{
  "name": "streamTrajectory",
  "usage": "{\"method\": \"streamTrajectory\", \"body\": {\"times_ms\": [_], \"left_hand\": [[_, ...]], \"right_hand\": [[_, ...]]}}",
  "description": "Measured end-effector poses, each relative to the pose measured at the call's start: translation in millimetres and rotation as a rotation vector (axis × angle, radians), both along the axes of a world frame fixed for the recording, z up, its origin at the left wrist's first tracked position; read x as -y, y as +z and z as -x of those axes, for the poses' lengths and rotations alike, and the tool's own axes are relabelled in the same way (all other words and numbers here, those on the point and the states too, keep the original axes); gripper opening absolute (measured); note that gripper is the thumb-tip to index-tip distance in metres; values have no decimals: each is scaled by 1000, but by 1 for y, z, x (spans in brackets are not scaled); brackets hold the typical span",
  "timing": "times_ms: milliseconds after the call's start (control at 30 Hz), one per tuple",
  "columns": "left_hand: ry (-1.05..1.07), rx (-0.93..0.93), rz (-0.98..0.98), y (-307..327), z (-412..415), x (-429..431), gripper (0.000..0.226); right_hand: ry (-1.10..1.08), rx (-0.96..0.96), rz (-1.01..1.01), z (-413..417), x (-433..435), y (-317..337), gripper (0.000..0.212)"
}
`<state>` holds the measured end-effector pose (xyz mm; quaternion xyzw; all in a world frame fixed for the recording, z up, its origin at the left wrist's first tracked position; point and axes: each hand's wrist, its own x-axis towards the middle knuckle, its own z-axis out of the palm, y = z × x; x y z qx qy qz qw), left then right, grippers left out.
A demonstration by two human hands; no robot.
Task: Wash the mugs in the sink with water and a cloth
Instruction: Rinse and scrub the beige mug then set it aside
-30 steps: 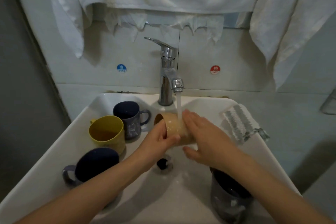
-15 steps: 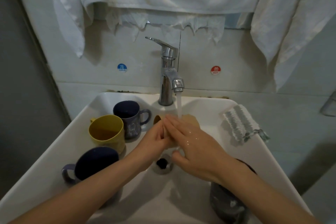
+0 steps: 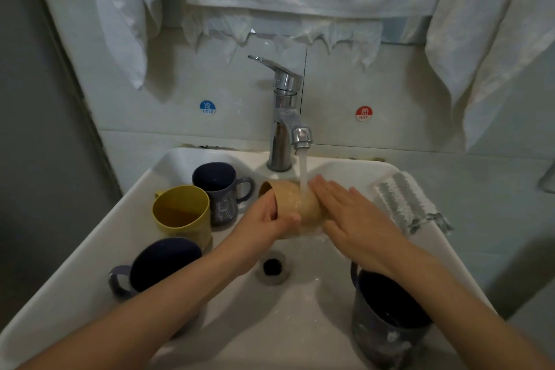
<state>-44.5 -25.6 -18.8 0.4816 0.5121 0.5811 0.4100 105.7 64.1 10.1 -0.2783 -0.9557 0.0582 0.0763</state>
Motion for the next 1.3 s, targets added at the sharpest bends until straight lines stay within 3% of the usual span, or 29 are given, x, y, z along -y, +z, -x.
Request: {"method": "streamTrajectory", "body": {"times_ms": [200, 367, 500, 567, 700, 800, 900, 1033, 1167, 1300], "left_hand": [[22, -4, -37, 4, 3, 1, 32], [23, -31, -3, 3, 3, 1, 40], [-20, 0, 11, 3, 1, 1, 37], [0, 31, 45, 3, 2, 1, 44], [73, 144, 126, 5, 0, -2, 43], [35, 291, 175, 12, -1, -2, 31], [15, 435, 164, 16, 3, 0, 30], [-64, 52, 132, 11, -7, 5, 48], [30, -57, 129, 4, -11, 2, 39], [77, -196, 122, 6, -12, 5, 37]], "right_hand": [[253, -79, 45, 11, 28, -7, 72], [-14, -32, -57, -5, -4, 2, 73], [204, -107, 49, 7, 23, -3, 81], [219, -72, -37, 5, 16, -3, 84], [93, 56, -114, -8, -8, -2, 102], [85, -40, -30, -7, -9, -5, 109], [51, -201, 46, -7, -15, -3, 96], [64, -227, 78, -7, -17, -4, 86], [133, -120, -102, 1, -6, -8, 96], [314, -89, -35, 19, 26, -12, 93]]}}
